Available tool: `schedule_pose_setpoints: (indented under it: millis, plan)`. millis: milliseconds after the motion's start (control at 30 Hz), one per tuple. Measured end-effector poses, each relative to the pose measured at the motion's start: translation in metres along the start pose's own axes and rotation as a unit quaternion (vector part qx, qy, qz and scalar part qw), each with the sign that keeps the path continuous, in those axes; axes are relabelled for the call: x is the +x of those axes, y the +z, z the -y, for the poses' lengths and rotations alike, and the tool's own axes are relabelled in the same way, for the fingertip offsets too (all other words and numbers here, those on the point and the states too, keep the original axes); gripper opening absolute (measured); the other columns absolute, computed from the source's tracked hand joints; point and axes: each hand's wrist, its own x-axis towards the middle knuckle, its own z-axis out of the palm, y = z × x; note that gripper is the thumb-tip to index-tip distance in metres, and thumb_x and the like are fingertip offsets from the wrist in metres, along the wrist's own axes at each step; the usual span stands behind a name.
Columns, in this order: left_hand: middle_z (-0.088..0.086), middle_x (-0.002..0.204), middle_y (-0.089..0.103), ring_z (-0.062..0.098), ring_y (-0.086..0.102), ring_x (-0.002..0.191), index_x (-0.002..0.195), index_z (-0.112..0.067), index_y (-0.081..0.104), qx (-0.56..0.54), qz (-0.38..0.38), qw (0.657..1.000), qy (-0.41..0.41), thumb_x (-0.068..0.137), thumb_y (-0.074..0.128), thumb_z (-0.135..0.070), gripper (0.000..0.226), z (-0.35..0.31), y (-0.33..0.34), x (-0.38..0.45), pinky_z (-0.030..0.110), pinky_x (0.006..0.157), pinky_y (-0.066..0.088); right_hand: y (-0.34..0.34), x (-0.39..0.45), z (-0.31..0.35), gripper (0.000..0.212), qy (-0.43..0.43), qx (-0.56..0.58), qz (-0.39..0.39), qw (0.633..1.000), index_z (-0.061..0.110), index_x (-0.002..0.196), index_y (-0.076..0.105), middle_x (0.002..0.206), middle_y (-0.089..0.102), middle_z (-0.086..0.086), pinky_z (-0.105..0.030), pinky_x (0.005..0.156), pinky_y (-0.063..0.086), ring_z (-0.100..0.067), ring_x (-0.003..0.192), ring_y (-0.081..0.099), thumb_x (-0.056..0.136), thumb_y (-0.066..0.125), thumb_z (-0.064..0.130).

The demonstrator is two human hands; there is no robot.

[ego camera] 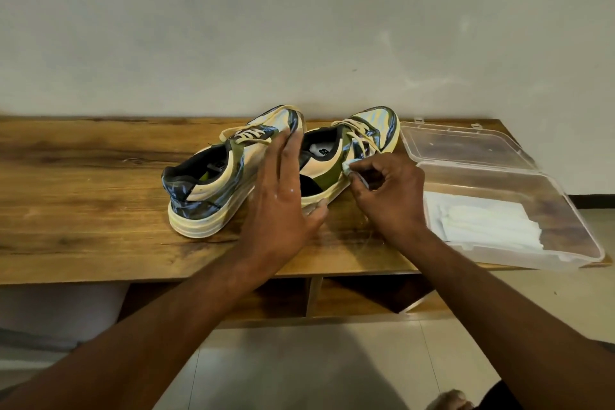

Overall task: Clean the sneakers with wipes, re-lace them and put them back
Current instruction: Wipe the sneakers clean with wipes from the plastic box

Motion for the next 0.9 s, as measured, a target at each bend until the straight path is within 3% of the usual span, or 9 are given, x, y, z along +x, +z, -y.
schedule_pose_setpoints:
  millis: [100,233,300,367,500,600,800,900]
  plan:
    - [0.008,0.163,0.034,0.026,0.034,0.151,0.15,-0.021,0.049,0.018,-0.032,0.999,0.027,0.09,0.08,-0.03,0.068,0.0,0.001,0.007,0.033,0.115,0.033,0.002,-0.003,0.003,0.018,0.008,0.009,0.011,1.0,0.017,0.103,0.081,0.097,0.076,0.004,-0.015,0.075,0.058,-0.002,0.083,0.07,0.085,0.084,0.013]
    - [0.006,0.139,0.057,0.019,0.054,0.131,0.125,-0.016,0.068,-0.007,-0.074,0.996,0.047,0.096,0.075,-0.018,0.03,0.011,-0.008,0.02,0.014,0.106,0.033,0.003,-0.004,0.007,0.02,-0.007,0.004,0.03,1.0,0.017,0.105,0.081,0.097,0.076,0.004,-0.017,0.075,0.059,-0.004,0.084,0.07,0.086,0.084,0.013]
    - [0.007,0.136,0.06,0.021,0.056,0.13,0.122,-0.014,0.069,0.0,-0.07,0.996,0.051,0.096,0.074,-0.015,0.026,0.019,-0.014,0.023,0.022,0.107,0.041,0.004,-0.004,0.008,0.021,-0.009,0.008,0.041,0.999,0.017,0.106,0.082,0.099,0.076,0.004,-0.02,0.077,0.06,-0.005,0.085,0.07,0.085,0.084,0.012]
    - [0.009,0.138,0.061,0.023,0.056,0.133,0.123,-0.013,0.069,0.016,-0.067,0.996,0.055,0.096,0.073,-0.014,0.027,0.026,-0.02,0.024,0.034,0.11,0.045,0.007,-0.006,0.009,0.022,-0.018,0.007,0.053,0.998,0.016,0.106,0.082,0.1,0.076,0.003,-0.023,0.078,0.061,-0.005,0.087,0.07,0.084,0.084,0.011]
    - [0.009,0.14,0.061,0.026,0.054,0.133,0.125,-0.011,0.068,0.061,-0.072,0.994,0.06,0.095,0.073,-0.011,0.03,0.029,-0.03,0.021,0.032,0.11,0.04,0.011,-0.008,0.013,0.022,-0.045,0.005,0.054,0.997,0.014,0.104,0.082,0.099,0.077,0.002,-0.026,0.079,0.062,-0.006,0.086,0.07,0.083,0.084,0.008]
    - [0.013,0.144,0.058,0.03,0.05,0.137,0.132,-0.008,0.065,0.112,-0.075,0.988,0.073,0.094,0.073,-0.01,0.039,0.023,-0.031,0.02,0.04,0.113,0.043,0.009,-0.007,0.013,0.021,-0.045,0.002,0.048,0.998,0.014,0.104,0.082,0.098,0.077,0.002,-0.026,0.08,0.061,-0.006,0.086,0.07,0.083,0.083,0.008]
    - [0.017,0.15,0.055,0.034,0.048,0.144,0.141,-0.004,0.061,0.164,-0.061,0.958,0.227,0.089,0.076,-0.012,0.055,0.006,-0.009,-0.005,0.051,0.117,0.041,0.002,-0.001,0.004,0.017,-0.02,-0.002,-0.017,1.0,0.014,0.099,0.082,0.092,0.075,0.002,-0.022,0.074,0.059,-0.007,0.08,0.069,0.083,0.082,0.009]
    - [0.026,0.165,0.03,0.039,0.025,0.157,0.157,0.003,0.037,0.173,-0.067,0.971,0.149,0.086,0.076,-0.024,0.086,0.004,0.005,-0.023,0.053,0.125,0.028,-0.001,0.006,-0.003,0.015,0.018,0.008,-0.068,0.998,0.017,0.096,0.081,0.089,0.074,0.005,-0.013,0.07,0.055,-0.003,0.076,0.069,0.083,0.083,0.01]
